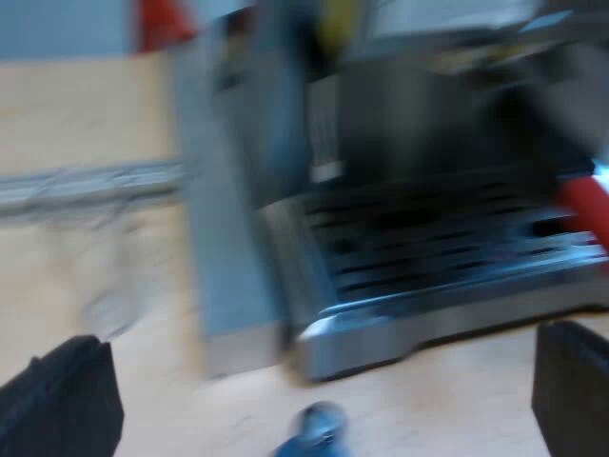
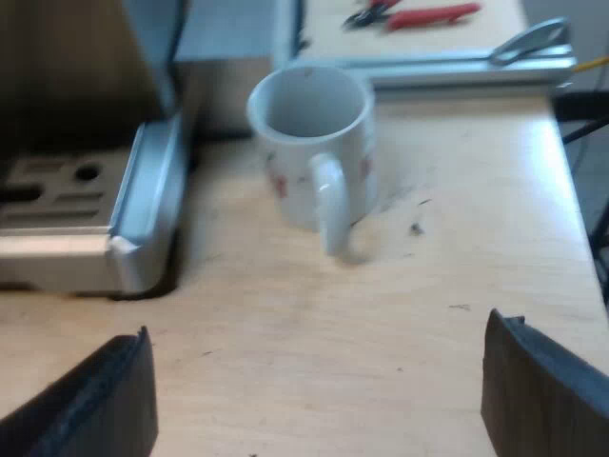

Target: Place mug into machine

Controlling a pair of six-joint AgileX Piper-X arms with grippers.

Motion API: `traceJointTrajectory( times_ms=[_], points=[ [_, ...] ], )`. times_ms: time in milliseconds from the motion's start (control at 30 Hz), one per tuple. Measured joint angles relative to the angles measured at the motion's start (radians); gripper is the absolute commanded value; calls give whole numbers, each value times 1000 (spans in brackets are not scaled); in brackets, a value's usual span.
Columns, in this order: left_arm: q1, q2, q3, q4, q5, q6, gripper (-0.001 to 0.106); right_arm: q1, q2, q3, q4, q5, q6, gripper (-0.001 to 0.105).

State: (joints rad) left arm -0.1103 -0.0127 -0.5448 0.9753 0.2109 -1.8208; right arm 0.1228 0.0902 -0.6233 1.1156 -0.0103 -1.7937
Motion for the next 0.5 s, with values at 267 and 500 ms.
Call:
traceJointTrajectory(
  times_ms=[267,500],
  points=[
    [-200,74,-1,-128,157,4,89,91,166,-82,41,0,-1,71],
    [-321,140,76,-286,296,25,89,90,298,-80,29,0,18,71]
  ],
)
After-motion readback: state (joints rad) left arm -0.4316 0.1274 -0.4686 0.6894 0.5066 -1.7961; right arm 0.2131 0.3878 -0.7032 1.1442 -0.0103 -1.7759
